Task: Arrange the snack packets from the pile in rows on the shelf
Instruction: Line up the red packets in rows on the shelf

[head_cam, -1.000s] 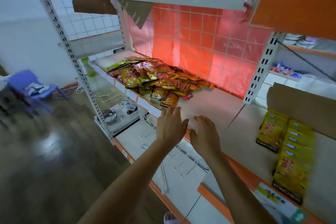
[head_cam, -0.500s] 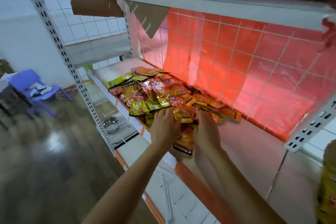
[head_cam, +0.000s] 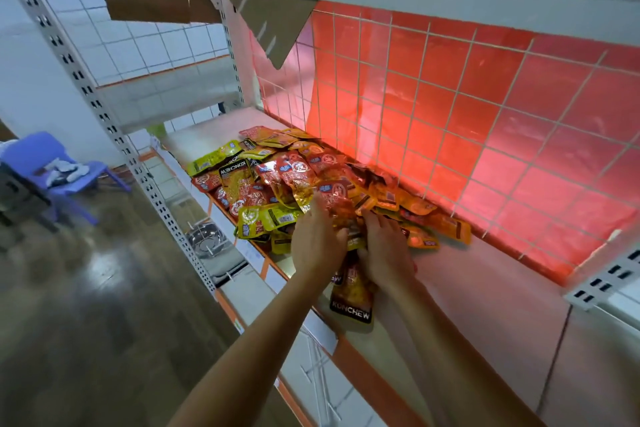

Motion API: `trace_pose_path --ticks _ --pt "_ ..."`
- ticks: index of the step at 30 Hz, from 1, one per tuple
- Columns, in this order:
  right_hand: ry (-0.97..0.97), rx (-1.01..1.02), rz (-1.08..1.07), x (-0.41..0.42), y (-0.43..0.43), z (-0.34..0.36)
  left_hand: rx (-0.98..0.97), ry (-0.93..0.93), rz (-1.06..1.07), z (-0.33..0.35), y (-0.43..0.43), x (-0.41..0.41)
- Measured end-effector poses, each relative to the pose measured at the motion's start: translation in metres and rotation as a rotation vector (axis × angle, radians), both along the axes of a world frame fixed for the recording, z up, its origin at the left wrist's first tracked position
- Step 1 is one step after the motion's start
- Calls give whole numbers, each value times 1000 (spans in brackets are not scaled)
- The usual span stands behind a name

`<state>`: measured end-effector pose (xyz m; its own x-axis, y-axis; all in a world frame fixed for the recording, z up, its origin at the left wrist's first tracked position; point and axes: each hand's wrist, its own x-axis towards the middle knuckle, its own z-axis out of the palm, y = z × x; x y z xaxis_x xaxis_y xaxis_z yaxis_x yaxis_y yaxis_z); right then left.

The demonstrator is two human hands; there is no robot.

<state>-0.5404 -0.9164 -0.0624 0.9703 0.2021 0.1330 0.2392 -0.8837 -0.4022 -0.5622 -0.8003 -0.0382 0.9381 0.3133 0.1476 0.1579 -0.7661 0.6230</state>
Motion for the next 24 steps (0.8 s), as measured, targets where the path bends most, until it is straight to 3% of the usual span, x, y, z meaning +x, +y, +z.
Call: trace_pose_path --ticks 6,10,14,20,24 --pt "-99 14 -33 -14 -7 4 -314 -22 -6 9 14 -9" --pt "-129 97 -77 -38 -20 13 -623 -74 8 18 15 -25" --pt "-121 138 -203 -74 -38 20 -757 -117 -20 18 11 -44" --pt "7 517 -400 -120 -68 17 -823 -113 -183 24 -17 -91" --pt "58 733 -453 -156 -78 22 -1028 80 -241 28 -42 -125"
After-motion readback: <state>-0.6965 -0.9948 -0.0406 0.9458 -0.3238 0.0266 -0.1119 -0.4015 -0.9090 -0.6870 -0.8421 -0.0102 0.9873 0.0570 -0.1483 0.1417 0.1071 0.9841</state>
